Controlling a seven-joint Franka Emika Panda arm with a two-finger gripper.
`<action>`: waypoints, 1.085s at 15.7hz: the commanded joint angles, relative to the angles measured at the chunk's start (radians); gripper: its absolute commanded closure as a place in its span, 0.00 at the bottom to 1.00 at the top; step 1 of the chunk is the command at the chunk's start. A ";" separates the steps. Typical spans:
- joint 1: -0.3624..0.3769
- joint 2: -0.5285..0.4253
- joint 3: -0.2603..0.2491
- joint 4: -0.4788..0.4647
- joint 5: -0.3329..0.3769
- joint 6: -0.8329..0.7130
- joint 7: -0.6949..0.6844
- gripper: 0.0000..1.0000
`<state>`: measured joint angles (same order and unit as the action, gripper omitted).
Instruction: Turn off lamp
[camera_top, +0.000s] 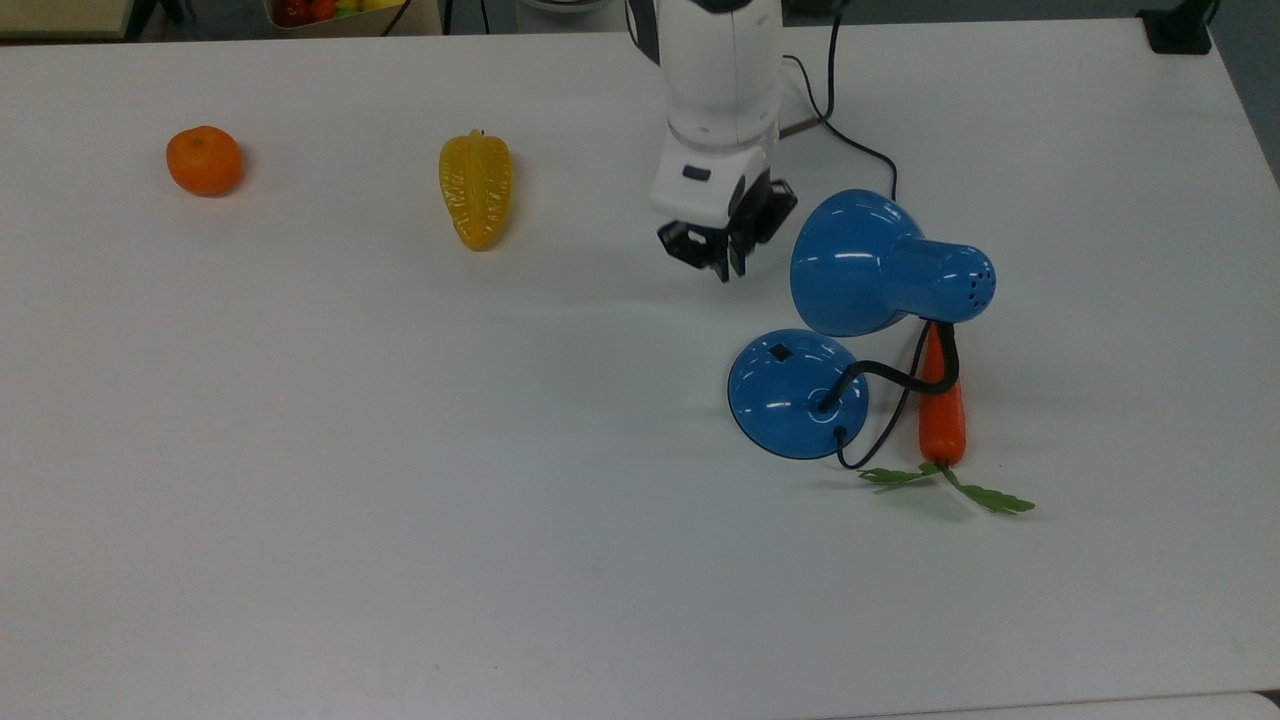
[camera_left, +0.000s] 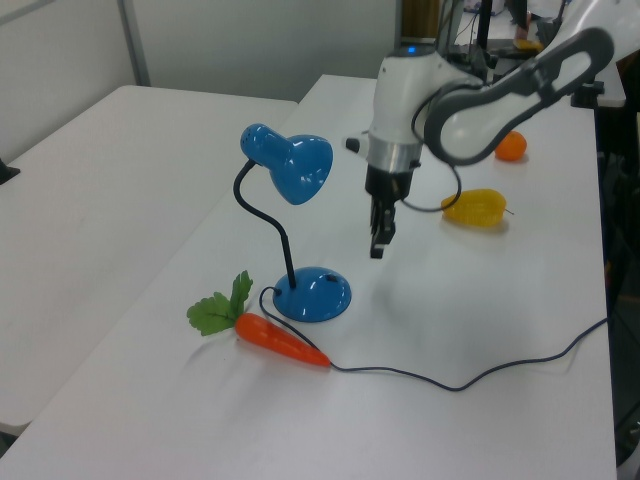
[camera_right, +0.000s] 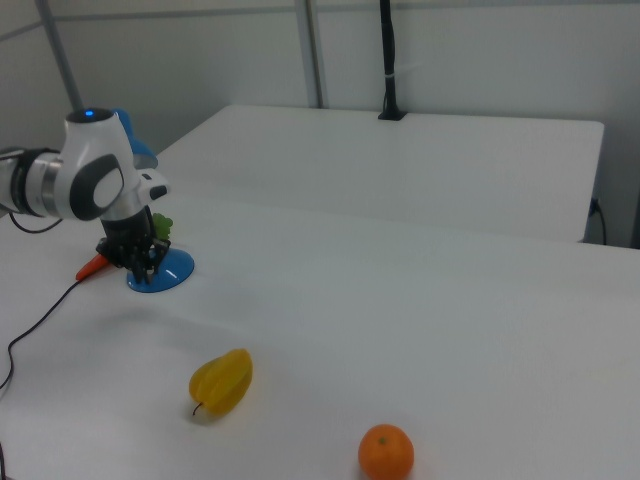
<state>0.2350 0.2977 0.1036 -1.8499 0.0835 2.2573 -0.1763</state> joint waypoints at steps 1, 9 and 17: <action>-0.022 -0.117 -0.008 -0.034 -0.010 -0.149 0.009 0.41; -0.074 -0.250 -0.016 0.055 -0.010 -0.434 0.009 0.00; -0.092 -0.314 -0.079 0.221 -0.010 -0.719 0.105 0.00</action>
<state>0.1407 0.0007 0.0460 -1.6742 0.0834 1.5991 -0.1587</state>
